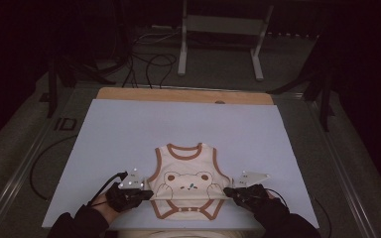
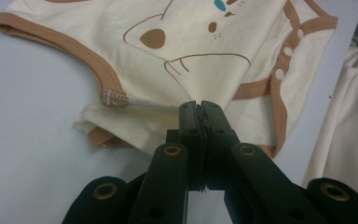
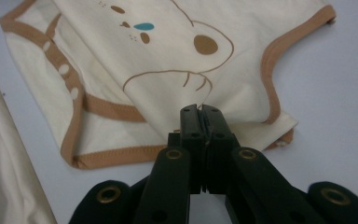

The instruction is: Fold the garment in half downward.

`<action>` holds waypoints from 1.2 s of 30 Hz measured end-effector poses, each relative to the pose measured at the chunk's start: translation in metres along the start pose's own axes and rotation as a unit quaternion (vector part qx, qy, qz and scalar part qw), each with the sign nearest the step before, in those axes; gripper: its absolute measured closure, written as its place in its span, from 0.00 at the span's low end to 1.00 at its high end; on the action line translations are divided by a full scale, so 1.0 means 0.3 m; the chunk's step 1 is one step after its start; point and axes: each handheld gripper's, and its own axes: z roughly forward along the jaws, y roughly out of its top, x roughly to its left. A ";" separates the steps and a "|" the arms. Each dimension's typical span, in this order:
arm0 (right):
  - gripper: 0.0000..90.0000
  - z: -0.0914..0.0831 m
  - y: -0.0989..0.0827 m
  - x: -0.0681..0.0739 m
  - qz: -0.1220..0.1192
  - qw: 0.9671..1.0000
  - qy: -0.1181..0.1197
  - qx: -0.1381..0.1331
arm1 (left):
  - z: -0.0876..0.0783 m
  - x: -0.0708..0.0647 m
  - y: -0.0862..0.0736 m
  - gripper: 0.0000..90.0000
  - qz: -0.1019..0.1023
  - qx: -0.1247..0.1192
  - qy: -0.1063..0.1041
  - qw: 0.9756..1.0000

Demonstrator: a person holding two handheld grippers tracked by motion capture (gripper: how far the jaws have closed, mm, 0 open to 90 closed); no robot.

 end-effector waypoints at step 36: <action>0.97 0.042 -0.071 0.003 0.002 1.000 0.024 0.015 | 0.059 -0.001 -0.072 0.98 -0.003 0.023 -0.024 0.999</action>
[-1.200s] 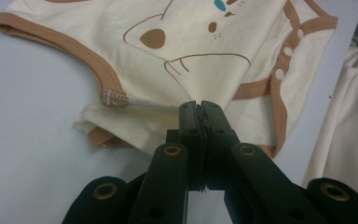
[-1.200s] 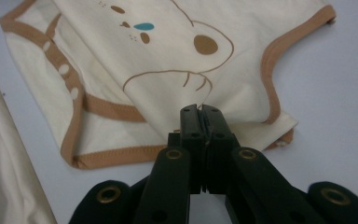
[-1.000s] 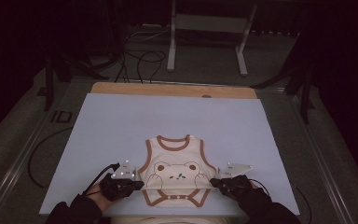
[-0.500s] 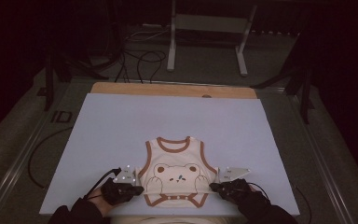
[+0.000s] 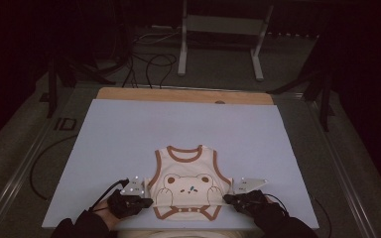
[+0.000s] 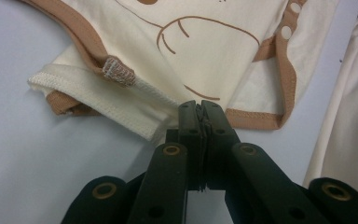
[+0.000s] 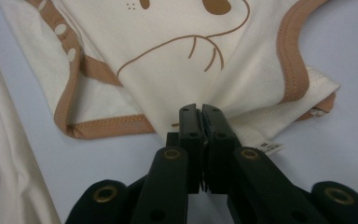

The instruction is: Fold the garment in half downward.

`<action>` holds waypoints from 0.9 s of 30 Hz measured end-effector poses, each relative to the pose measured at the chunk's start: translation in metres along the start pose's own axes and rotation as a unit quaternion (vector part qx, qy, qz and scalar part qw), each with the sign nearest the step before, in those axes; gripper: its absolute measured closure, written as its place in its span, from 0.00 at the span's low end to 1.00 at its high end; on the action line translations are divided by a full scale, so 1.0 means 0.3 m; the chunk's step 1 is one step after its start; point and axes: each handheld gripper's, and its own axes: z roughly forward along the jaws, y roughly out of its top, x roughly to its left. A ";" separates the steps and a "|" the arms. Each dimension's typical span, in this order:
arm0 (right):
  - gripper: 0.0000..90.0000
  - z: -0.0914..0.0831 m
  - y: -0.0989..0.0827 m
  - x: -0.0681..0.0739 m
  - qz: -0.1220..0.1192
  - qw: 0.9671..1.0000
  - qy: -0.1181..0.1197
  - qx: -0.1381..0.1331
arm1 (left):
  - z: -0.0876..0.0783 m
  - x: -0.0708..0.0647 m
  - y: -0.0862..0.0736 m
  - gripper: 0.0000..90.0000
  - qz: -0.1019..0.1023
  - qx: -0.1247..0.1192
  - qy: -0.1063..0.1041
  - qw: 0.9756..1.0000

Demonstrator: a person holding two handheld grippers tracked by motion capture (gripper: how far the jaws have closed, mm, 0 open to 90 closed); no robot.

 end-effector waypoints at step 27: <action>0.18 -0.043 0.049 0.010 0.001 0.999 0.047 -0.017 | -0.060 -0.004 0.051 0.27 -0.005 -0.024 -0.020 0.999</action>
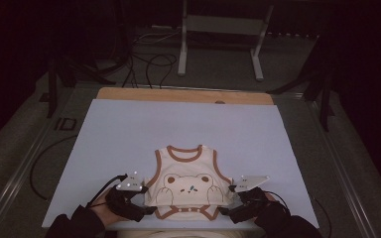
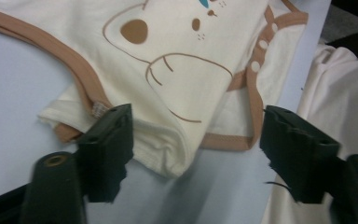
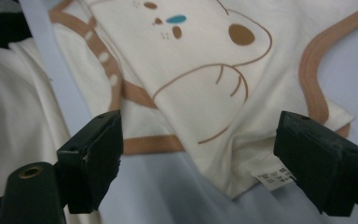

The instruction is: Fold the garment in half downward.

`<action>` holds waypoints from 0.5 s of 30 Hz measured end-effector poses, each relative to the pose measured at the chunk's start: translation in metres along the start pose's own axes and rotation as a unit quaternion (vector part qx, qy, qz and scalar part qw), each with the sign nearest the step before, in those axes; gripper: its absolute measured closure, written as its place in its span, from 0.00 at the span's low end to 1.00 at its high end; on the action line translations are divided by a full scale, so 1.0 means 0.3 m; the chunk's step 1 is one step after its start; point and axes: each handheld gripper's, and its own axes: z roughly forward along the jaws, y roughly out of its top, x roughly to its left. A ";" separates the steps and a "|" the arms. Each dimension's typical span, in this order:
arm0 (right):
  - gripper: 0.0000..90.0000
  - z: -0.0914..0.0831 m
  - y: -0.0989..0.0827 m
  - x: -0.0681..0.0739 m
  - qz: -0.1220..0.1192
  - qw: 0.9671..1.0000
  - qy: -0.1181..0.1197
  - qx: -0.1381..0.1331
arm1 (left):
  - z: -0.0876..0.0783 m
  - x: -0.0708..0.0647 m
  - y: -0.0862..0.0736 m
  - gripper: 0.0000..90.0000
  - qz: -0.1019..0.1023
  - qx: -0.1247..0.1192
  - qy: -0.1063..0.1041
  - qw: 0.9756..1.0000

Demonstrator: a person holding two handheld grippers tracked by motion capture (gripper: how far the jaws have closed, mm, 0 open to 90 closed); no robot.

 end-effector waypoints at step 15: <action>0.11 -0.050 0.043 -0.019 -0.014 1.000 -0.014 -0.020 | -0.040 -0.002 0.036 0.00 0.026 -0.003 -0.005 1.000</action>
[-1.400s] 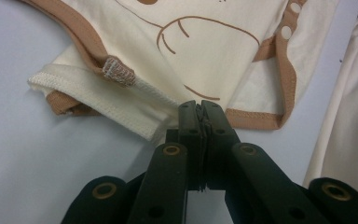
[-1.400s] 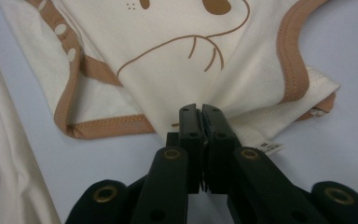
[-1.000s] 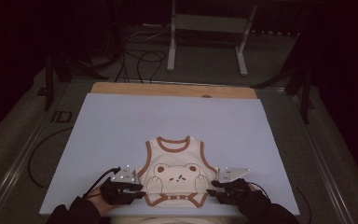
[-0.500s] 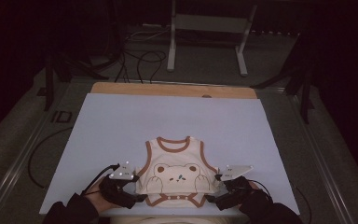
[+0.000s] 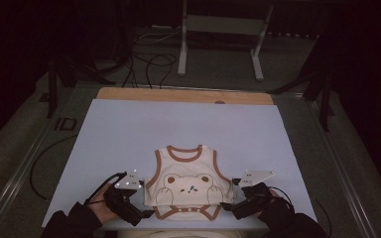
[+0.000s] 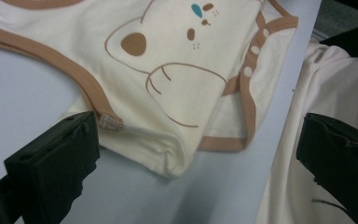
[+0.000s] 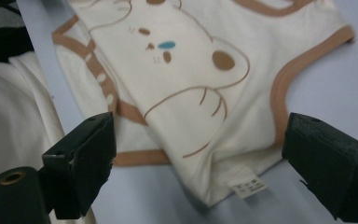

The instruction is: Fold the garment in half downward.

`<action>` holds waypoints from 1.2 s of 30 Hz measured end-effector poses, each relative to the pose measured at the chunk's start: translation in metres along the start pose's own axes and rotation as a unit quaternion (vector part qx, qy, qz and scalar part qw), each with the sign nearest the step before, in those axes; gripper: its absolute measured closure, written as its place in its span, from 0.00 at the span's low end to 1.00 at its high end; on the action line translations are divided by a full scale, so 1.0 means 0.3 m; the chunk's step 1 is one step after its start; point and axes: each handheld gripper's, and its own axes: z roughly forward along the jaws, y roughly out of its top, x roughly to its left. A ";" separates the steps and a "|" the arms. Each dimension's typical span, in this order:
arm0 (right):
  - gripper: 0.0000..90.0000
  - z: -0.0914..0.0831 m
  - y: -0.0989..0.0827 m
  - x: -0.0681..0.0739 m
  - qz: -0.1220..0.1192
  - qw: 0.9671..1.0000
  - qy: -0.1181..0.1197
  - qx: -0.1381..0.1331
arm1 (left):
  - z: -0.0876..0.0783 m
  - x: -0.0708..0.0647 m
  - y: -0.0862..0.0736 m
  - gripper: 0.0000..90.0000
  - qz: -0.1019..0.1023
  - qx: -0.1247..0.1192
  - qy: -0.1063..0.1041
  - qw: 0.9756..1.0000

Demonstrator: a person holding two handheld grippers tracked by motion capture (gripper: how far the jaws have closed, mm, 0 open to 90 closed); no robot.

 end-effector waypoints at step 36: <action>0.11 -0.089 0.230 -0.104 -0.042 0.997 -0.040 -0.046 | -0.112 0.122 0.213 0.00 0.038 -0.022 0.030 0.999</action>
